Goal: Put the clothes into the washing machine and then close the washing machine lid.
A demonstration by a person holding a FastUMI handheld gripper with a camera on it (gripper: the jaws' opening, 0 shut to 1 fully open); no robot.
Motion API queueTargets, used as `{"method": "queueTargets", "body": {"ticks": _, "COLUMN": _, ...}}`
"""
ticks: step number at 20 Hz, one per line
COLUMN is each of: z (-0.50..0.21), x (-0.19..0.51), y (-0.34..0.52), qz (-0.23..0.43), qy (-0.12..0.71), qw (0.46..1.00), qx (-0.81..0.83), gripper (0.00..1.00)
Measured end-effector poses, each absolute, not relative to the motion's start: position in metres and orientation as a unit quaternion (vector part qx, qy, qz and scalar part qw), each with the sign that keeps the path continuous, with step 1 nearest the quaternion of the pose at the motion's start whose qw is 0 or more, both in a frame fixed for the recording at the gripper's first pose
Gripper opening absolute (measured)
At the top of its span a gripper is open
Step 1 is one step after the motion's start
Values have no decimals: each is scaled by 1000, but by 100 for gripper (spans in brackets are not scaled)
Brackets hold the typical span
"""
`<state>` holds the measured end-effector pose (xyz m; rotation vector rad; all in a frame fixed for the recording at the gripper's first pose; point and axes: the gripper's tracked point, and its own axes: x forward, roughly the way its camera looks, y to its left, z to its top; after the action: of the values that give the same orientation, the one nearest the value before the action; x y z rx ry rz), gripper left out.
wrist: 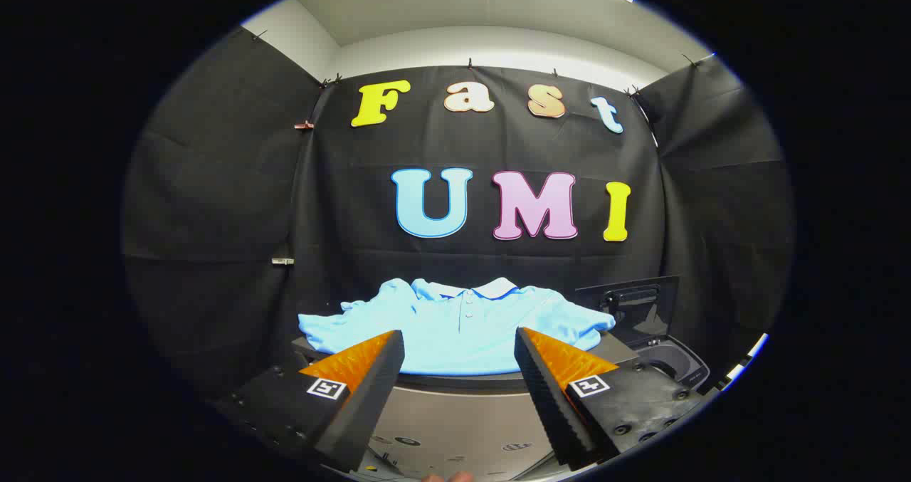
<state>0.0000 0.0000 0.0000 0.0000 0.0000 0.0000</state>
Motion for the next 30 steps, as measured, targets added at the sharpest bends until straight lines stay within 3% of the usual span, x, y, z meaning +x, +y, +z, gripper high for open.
{"method": "queueTargets", "body": {"ticks": 24, "z": 10, "x": 24, "y": -7, "qz": -12, "qy": 6, "qw": 1000, "qx": 12, "gripper": 97}}
{"method": "queueTargets", "body": {"ticks": 30, "z": 10, "x": 64, "y": -12, "qz": -19, "qy": 61, "qw": 998, "qx": 19, "gripper": 97}}
